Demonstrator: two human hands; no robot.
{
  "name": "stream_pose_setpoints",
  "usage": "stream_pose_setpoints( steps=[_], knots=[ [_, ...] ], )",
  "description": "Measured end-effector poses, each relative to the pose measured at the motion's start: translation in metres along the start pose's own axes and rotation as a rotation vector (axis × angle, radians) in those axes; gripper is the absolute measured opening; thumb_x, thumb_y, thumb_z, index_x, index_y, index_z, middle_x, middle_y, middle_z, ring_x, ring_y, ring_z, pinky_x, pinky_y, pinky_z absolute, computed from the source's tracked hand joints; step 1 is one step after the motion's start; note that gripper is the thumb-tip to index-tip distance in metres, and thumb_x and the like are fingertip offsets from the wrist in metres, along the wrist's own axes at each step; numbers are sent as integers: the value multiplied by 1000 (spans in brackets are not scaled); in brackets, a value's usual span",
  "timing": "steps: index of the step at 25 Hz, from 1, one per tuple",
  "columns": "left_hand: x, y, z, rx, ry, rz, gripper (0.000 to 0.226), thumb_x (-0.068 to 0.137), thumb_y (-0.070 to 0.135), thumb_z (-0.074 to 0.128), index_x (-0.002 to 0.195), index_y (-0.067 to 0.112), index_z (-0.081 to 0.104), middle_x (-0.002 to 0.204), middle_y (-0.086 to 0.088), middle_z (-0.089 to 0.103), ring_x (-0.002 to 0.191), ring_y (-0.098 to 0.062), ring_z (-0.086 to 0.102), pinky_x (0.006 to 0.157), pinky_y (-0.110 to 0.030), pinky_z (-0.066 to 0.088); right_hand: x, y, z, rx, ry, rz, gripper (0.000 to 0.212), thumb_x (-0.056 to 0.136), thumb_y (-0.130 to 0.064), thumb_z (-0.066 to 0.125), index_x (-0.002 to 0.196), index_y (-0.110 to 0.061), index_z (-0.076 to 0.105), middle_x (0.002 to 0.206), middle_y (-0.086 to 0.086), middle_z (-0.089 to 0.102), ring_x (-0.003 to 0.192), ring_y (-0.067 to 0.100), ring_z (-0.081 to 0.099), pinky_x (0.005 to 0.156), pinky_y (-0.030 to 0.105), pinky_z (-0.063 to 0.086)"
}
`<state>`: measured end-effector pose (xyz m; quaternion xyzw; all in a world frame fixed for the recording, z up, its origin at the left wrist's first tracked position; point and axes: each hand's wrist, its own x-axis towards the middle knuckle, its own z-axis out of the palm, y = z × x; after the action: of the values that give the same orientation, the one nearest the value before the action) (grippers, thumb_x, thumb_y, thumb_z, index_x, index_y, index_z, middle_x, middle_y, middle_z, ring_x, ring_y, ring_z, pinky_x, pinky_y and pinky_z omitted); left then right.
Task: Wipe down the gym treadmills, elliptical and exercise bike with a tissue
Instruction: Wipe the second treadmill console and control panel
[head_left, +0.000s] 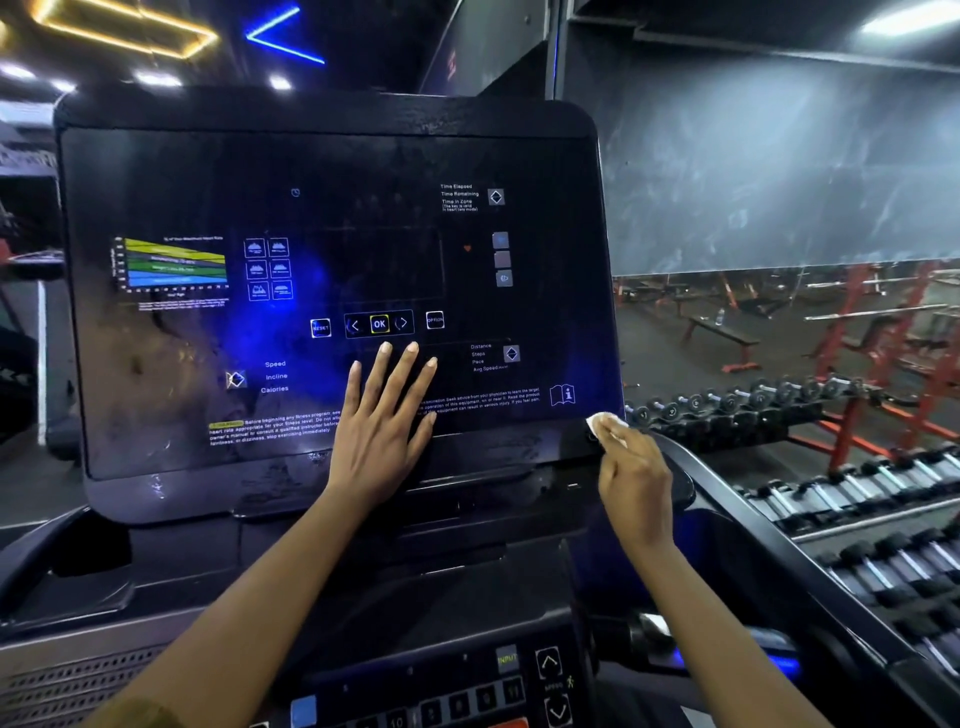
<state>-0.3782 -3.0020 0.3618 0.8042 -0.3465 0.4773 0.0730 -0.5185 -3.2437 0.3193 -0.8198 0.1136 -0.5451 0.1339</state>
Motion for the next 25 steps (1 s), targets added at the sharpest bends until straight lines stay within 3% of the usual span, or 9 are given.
stream_pose_setpoints(
  steps=[4,10,14,18,21,23,25],
  knots=[
    [-1,0,0,-1,-4,-5,56,96,39,32,147,17,29,155,-8,27,146,-26,12,118,-45,3,-16,-29,5,20,-75,-11,45,67,20,68,106,-2,70,100,10,70,88,25,66,89,14,40],
    [-7,-7,-5,-35,-29,39,56,96,39,33,146,16,29,154,-9,28,145,-27,14,118,-45,3,-24,-76,17,58,-239,-112,44,65,16,72,105,-5,70,98,6,69,81,23,66,68,30,58],
    [-26,-29,-17,-49,-54,66,56,95,39,34,146,17,31,153,-9,32,144,-27,17,117,-46,7,-25,-94,15,104,-386,-252,42,70,16,65,104,-7,71,104,5,69,90,22,67,73,31,58],
    [-55,-61,-30,-16,-90,108,56,94,39,34,145,16,35,153,-7,32,143,-28,20,116,-48,11,-9,-74,7,95,-223,-54,36,81,-1,43,101,-4,72,104,9,70,94,22,66,92,19,41],
    [-68,-73,-33,-6,-91,133,56,94,39,36,145,16,34,153,-6,32,143,-29,22,116,-49,13,-9,-75,5,-49,-223,111,35,77,14,56,104,-2,71,106,13,69,87,27,69,82,26,50],
    [-70,-74,-32,-9,-90,128,56,94,39,35,146,17,32,153,-6,30,143,-29,21,116,-50,15,-17,-99,11,-93,-277,126,36,76,16,59,105,-2,70,104,14,68,79,31,69,71,34,55],
    [-70,-73,-31,-14,-93,122,56,95,40,33,146,17,32,154,-5,29,144,-28,20,116,-51,15,-24,-124,20,-79,-325,110,37,76,14,59,107,-4,70,106,13,68,77,31,68,69,35,55]
  ],
)
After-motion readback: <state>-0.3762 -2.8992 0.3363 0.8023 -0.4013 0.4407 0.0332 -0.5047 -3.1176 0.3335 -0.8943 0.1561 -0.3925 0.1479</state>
